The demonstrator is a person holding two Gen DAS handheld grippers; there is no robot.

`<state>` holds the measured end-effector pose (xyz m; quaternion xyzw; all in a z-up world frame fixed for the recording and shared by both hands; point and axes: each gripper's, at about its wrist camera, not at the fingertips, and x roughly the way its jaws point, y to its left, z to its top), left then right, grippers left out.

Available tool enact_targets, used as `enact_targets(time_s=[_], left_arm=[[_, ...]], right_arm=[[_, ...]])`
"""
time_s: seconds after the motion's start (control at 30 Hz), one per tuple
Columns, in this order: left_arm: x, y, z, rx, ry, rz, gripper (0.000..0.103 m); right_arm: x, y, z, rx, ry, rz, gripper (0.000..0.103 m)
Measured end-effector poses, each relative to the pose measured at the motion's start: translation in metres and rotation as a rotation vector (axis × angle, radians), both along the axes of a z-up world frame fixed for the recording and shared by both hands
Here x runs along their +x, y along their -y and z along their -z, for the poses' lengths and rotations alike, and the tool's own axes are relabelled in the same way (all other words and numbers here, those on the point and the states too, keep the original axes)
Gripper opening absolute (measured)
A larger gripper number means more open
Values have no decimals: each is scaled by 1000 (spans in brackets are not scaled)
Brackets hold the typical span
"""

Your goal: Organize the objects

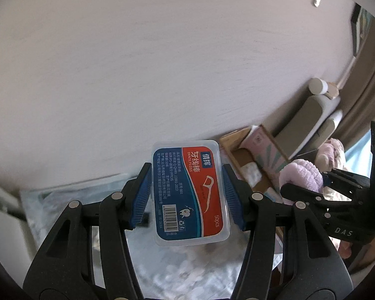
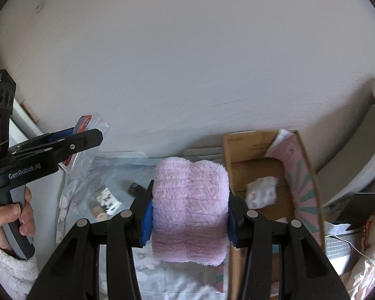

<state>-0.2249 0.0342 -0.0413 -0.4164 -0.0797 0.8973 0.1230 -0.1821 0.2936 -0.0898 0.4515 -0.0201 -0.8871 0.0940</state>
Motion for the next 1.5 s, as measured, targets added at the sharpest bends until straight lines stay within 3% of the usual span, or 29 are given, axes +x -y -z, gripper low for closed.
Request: enact_targets(time_s=[0.27, 0.6, 1.03, 1.5], left_arm=[[-32, -57, -3, 6, -3, 88, 52], [-62, -119, 9, -16, 26, 182, 52], [-93, -176, 55, -50, 109, 262, 52], [-108, -211, 96, -82, 168, 304, 52]], right_arm=[[0, -55, -2, 0, 8, 90, 43], [-1, -96, 22, 1, 66, 152, 43], [0, -120, 72, -17, 171, 176, 43], [-5, -135, 110, -25, 248, 177, 43]])
